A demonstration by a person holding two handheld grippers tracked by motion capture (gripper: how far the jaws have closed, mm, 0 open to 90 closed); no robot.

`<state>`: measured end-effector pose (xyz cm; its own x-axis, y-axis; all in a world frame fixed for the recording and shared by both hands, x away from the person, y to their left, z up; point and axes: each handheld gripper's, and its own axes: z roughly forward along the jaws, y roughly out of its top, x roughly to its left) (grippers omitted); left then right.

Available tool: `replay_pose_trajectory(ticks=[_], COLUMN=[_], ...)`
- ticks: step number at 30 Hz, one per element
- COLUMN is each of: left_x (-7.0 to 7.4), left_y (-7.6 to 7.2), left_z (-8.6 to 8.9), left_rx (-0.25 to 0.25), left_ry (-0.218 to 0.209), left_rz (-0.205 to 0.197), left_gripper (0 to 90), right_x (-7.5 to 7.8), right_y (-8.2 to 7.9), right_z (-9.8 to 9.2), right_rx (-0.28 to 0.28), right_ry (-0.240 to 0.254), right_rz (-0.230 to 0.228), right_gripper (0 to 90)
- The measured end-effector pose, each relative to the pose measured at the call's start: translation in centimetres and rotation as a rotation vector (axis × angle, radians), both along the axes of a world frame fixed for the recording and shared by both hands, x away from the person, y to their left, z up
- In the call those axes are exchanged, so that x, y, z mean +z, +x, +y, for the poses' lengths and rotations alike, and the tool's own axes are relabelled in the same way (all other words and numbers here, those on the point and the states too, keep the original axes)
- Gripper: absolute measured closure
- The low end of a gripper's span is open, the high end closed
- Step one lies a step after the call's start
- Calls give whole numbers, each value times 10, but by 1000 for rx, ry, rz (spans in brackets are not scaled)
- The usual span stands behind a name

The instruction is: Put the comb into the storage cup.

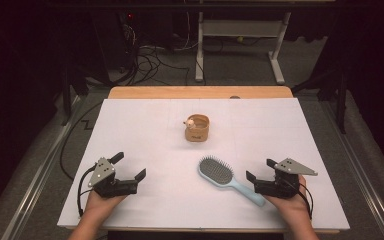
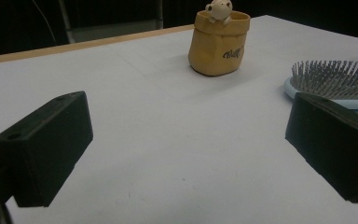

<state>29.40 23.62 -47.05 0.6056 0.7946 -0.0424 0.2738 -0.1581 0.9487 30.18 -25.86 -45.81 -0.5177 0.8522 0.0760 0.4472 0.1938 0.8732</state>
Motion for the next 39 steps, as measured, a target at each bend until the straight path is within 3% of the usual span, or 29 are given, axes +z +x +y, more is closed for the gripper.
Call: replay_pose_trajectory(ticks=[7, 12, 16, 21, 27, 33, 39], left_x=[0, 1, 2, 3, 2, 1, 0], left_y=[0, 0, 0, 2, 3, 2, 3], left_z=[0, 2, 2, 4, 5, 3, 4], left_rx=[-1, -2, -4, 8, 12, 28, 20], left_ry=[-5, -14, -5, -23, -19, -1, 4], left_rz=[0, -8, -11, -11, -1, -23, -13], left_gripper=[13, 6, 0, 0, 0, 0, 0], right_x=[2, 6, 7, 6, 6, 4, 0], right_y=[-1, -3, -4, -4, -4, -4, -2], right_z=[4, 4, 6, 10, 17, 25, 31], right_rx=[10, 22, 30, 52, 84, 127, 167], right_ry=[12, 35, 27, 11, -19, -49, -89], right_rz=[-26, -52, -61, -56, -36, -5, 52], right_gripper=[8, 2, 2, 1, 1, 1, 1])
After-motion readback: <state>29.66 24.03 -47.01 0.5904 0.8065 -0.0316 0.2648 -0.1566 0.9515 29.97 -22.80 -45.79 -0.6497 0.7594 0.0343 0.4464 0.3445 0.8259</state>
